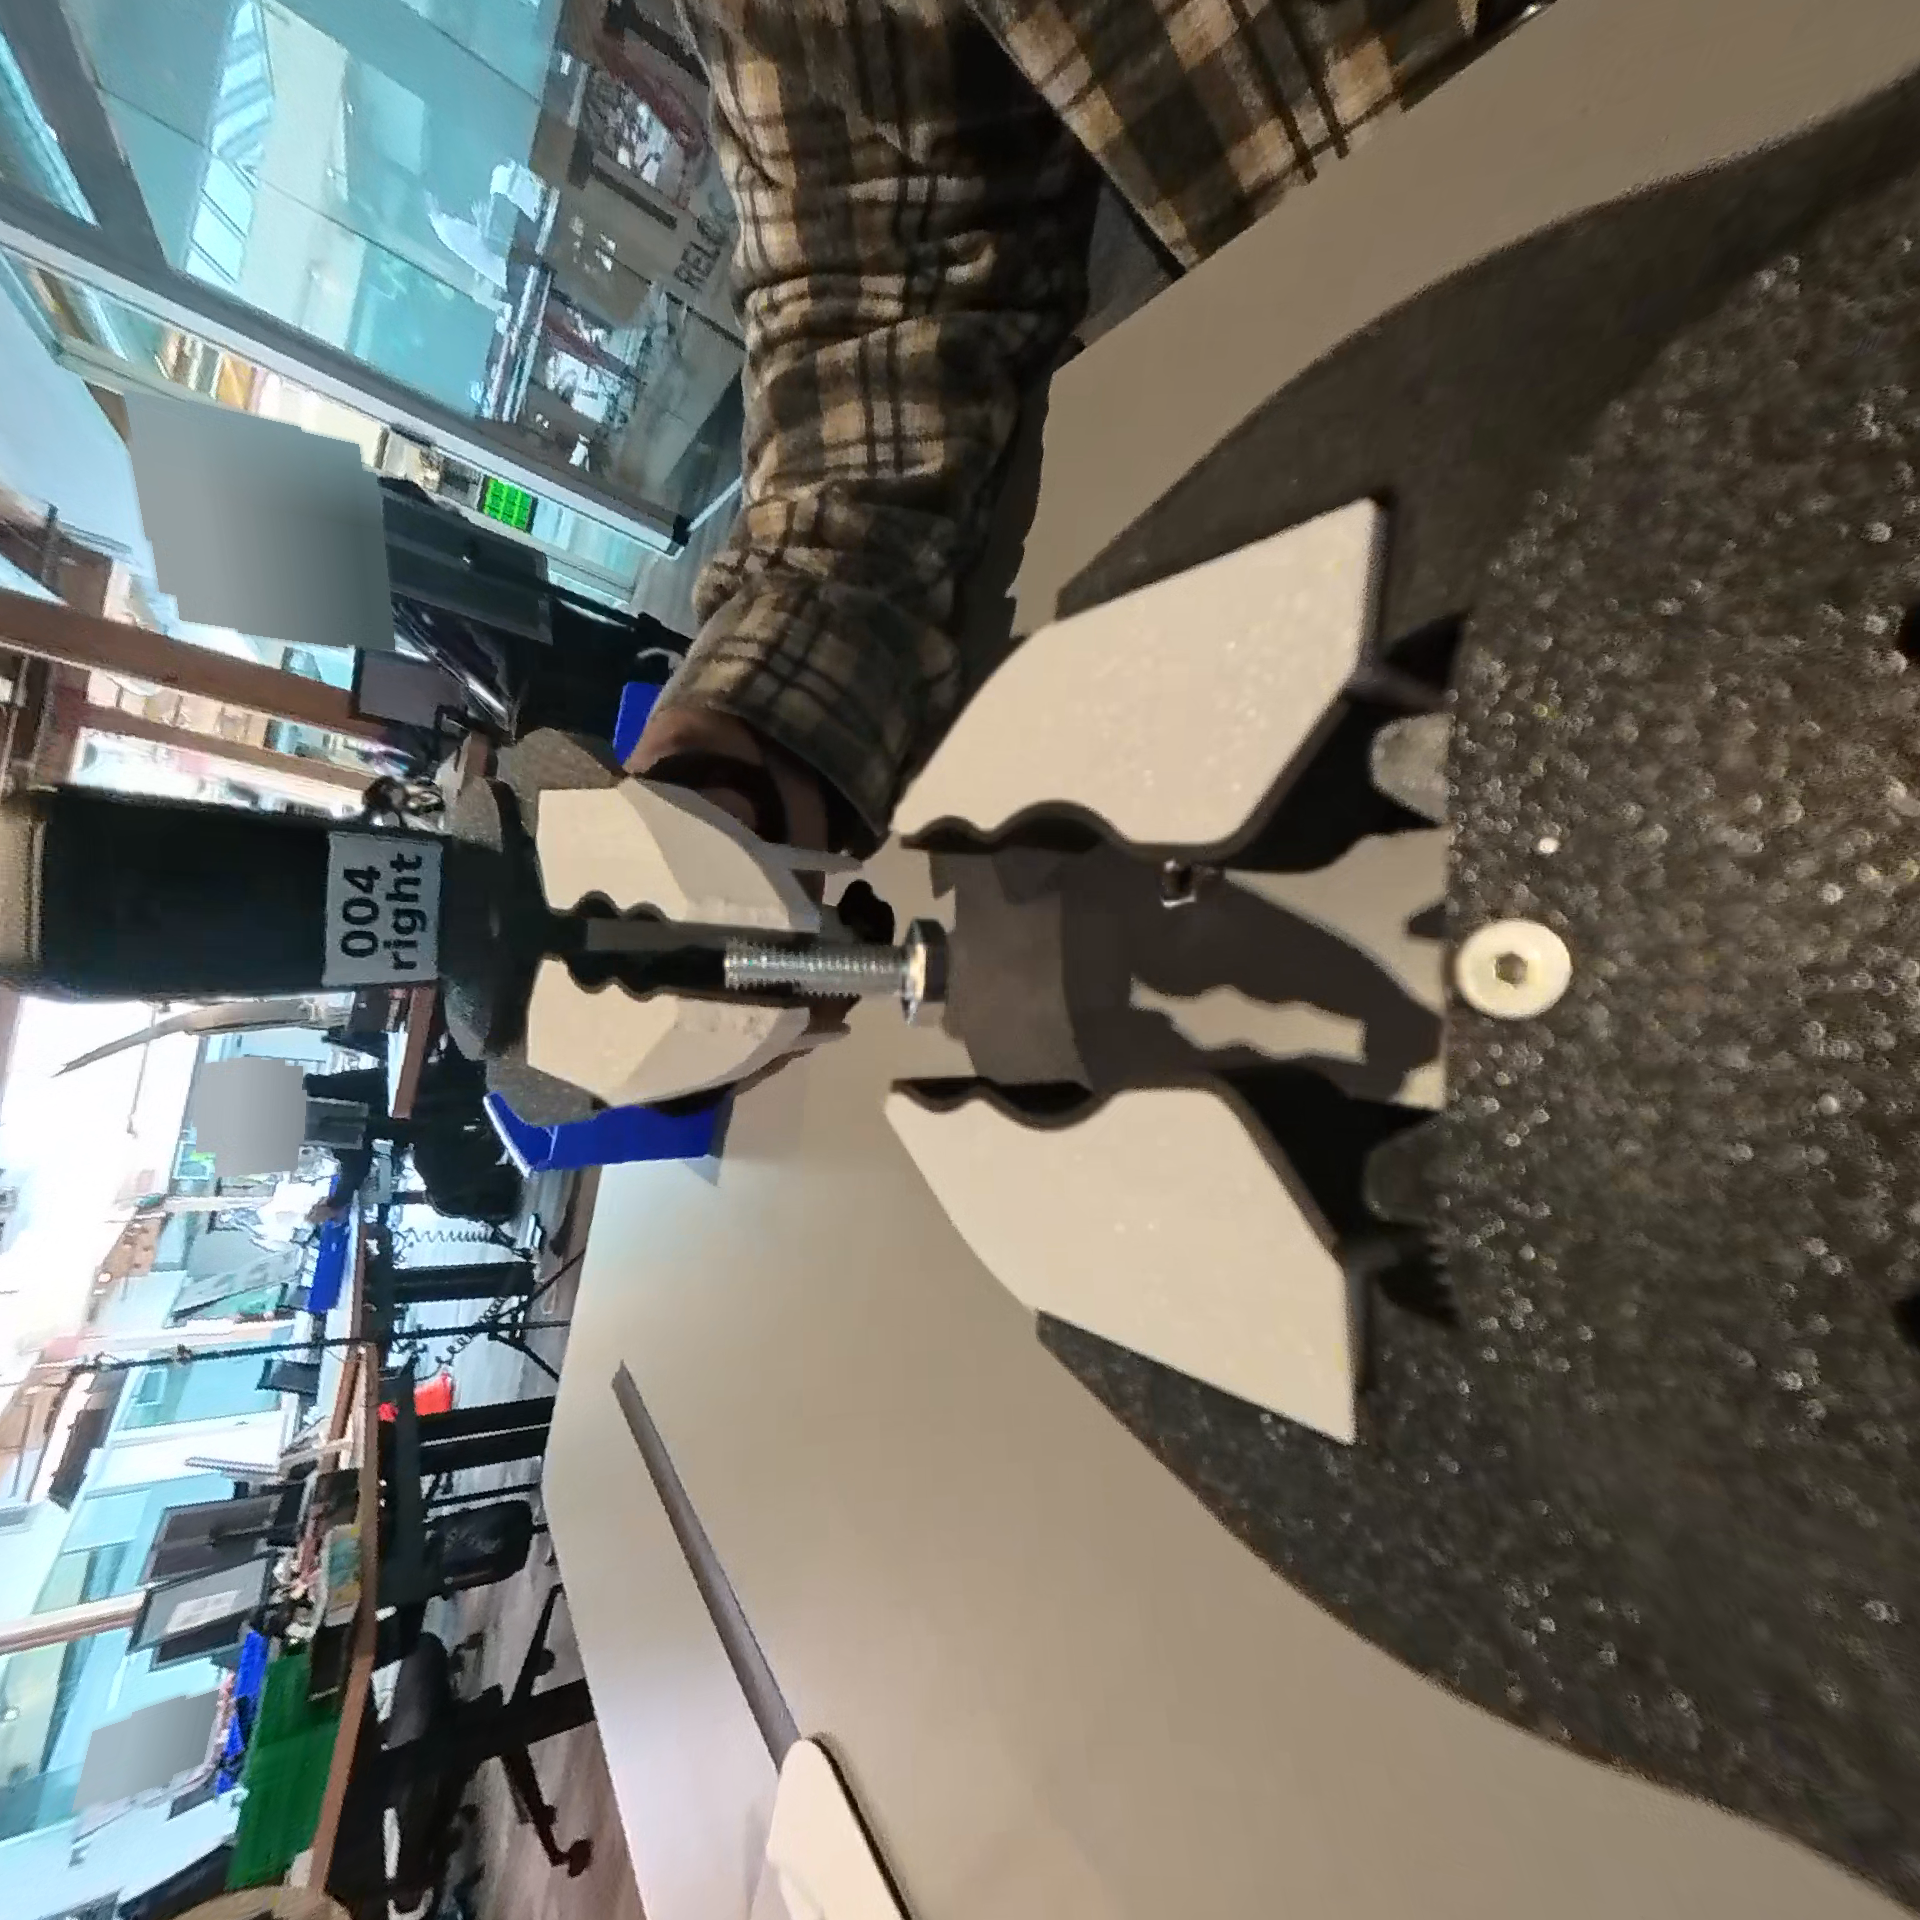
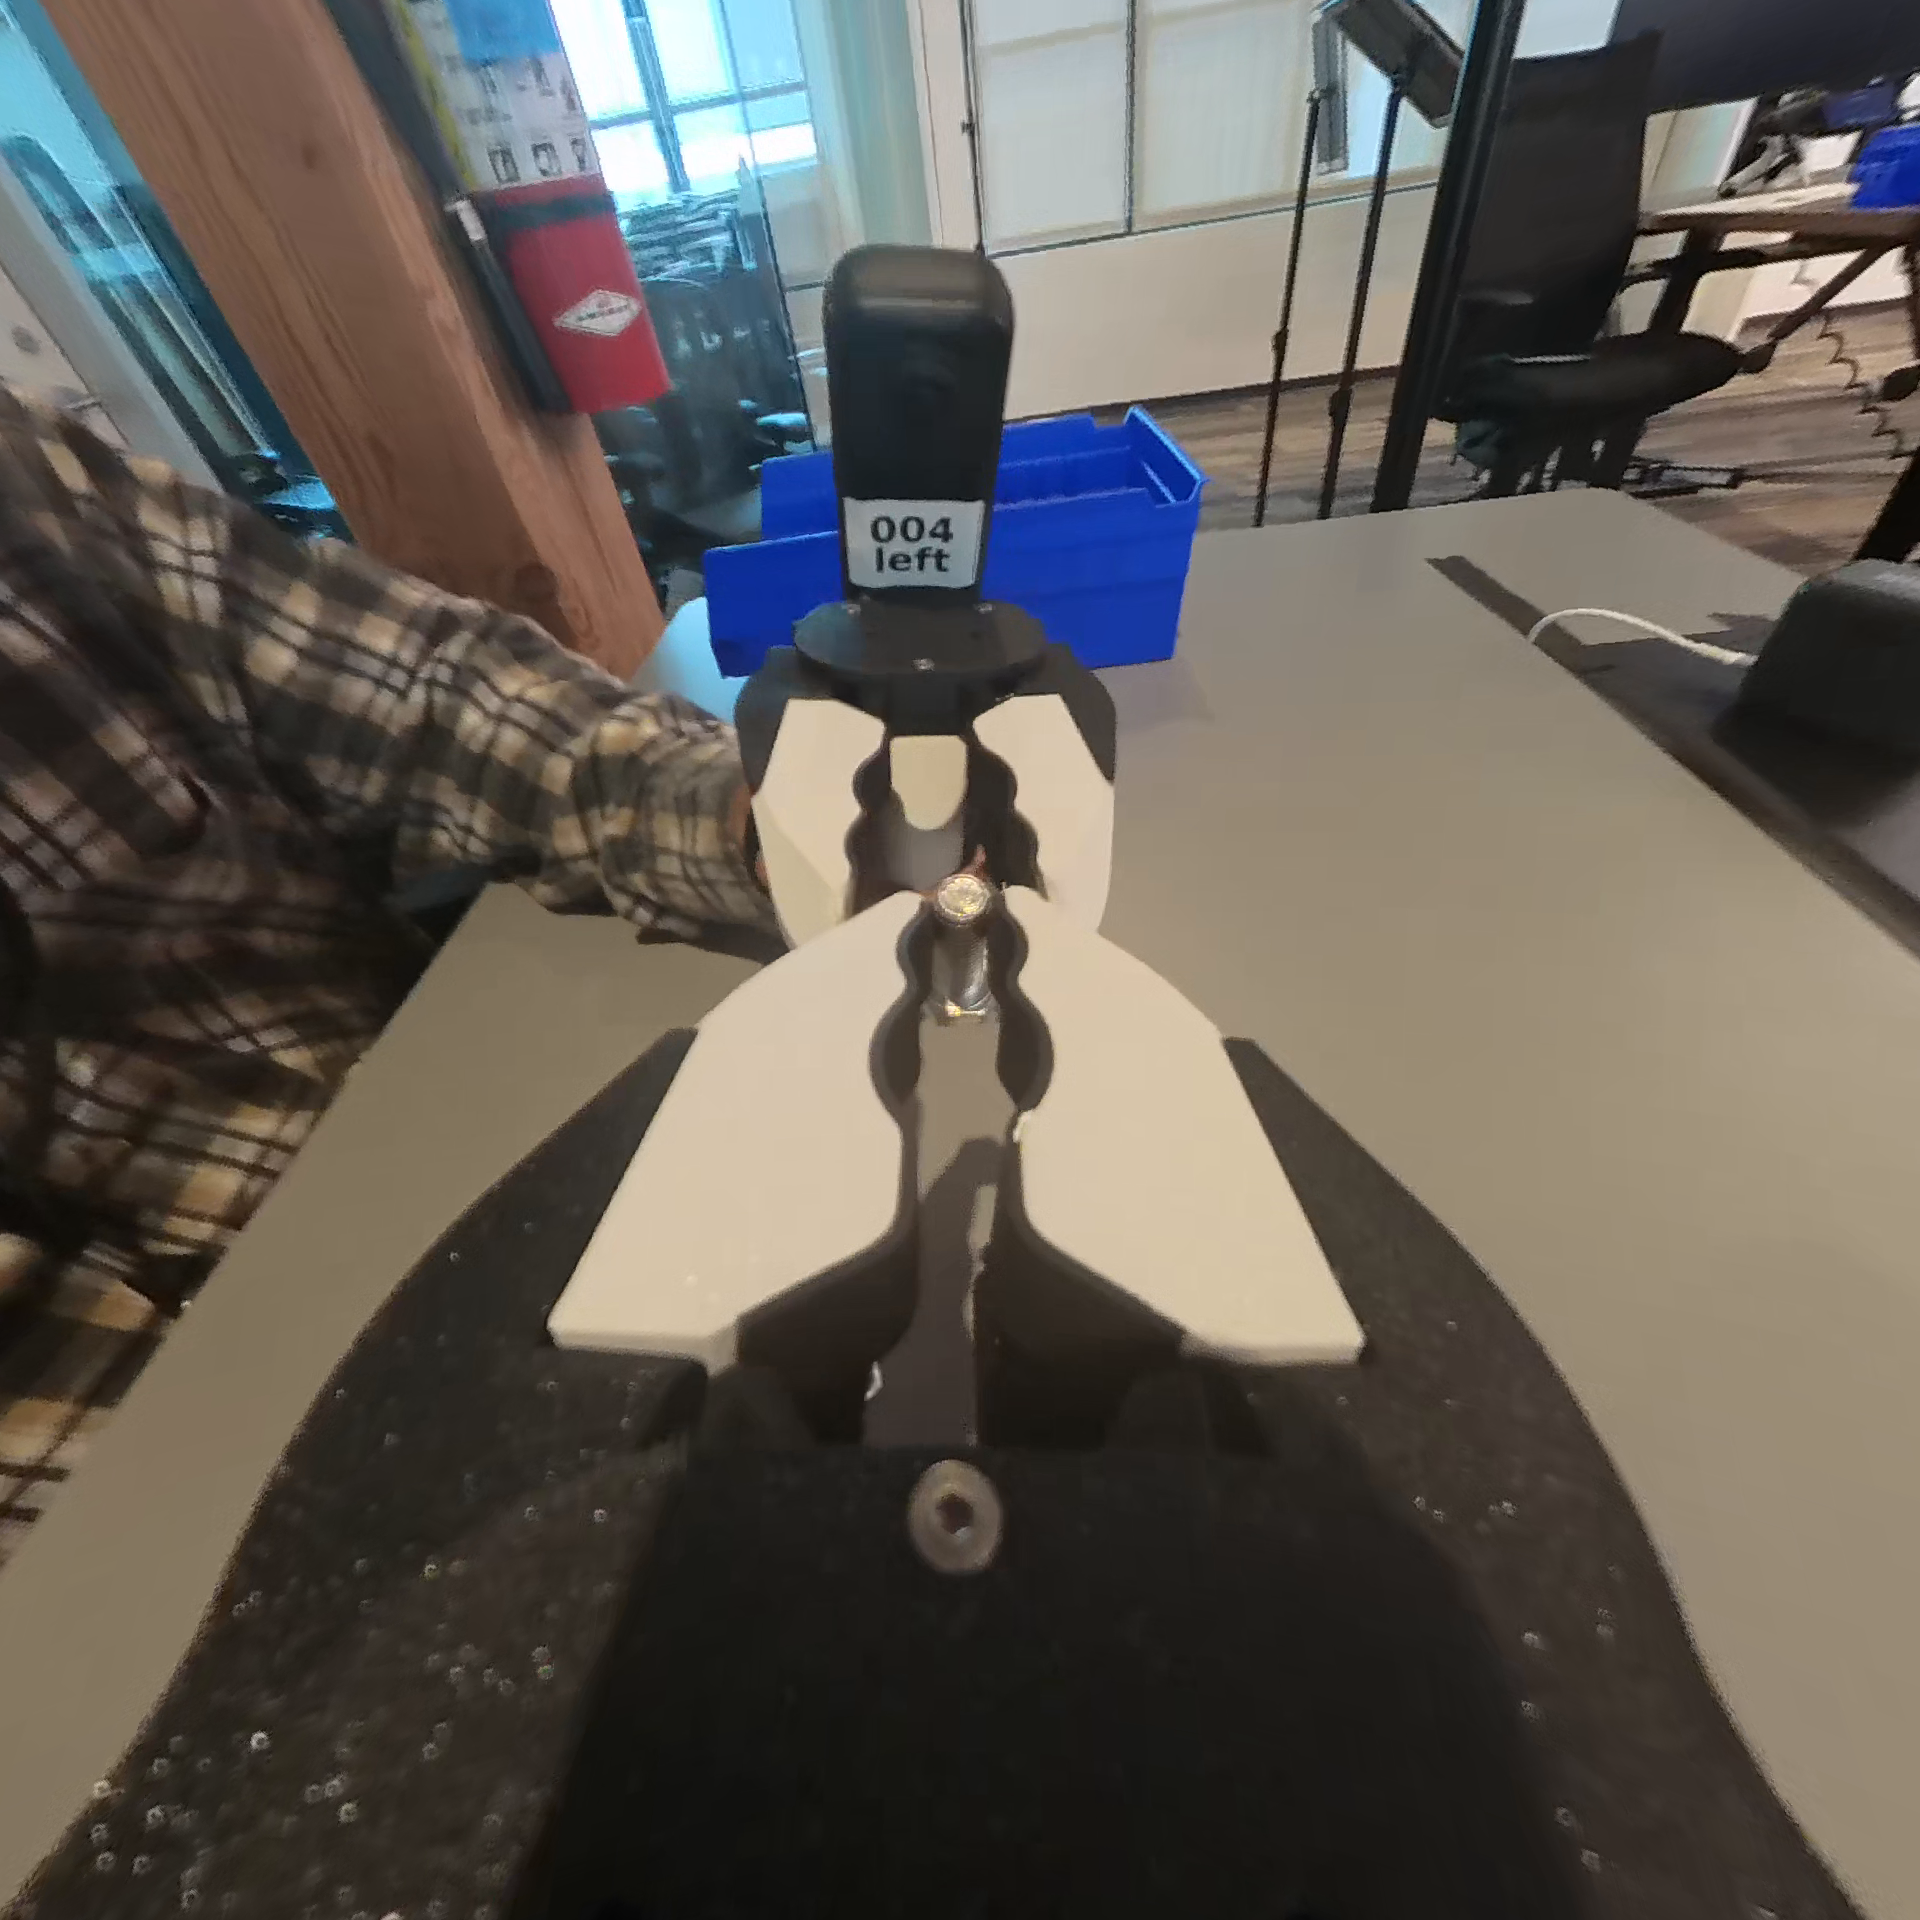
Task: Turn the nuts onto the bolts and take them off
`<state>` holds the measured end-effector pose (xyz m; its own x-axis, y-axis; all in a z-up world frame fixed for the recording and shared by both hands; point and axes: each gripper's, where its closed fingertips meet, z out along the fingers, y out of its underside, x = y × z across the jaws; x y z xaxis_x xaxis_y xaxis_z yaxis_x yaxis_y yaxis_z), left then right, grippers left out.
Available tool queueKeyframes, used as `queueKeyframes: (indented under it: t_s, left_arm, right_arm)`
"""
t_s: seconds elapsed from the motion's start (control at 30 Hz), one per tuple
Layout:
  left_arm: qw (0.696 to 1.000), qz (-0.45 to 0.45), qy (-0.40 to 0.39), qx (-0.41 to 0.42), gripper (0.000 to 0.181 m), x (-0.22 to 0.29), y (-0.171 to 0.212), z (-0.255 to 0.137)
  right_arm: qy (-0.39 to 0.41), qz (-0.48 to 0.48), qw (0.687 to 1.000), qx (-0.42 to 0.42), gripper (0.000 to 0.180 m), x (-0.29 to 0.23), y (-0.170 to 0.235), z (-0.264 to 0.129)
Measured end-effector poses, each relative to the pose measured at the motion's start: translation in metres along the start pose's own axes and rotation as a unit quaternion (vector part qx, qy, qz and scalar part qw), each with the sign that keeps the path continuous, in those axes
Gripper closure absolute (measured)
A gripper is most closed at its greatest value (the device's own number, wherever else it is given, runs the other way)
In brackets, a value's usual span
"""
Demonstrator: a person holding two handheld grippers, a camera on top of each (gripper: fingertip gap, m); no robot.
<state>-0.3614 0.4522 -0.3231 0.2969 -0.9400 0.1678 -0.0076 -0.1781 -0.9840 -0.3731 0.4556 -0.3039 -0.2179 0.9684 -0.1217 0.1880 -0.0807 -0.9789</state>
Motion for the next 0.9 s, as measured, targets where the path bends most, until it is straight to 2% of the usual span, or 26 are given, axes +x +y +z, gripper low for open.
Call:
queueKeyframes:
  t_s: [0.5, 0.9]
  left_arm:
    - [0.999, 0.027, 0.006, -0.028, 0.160, 0.008, 0.009, 0.004]
    - [0.999, 0.027, 0.001, -0.045, 0.160, 0.006, 0.013, 0.005]
  right_arm:
    - [-0.012, -0.004, 1.000, -0.022, 0.171, -0.008, 0.002, 0.011]
    - [-0.010, -0.003, 1.000, -0.026, 0.171, -0.007, 0.005, 0.014]
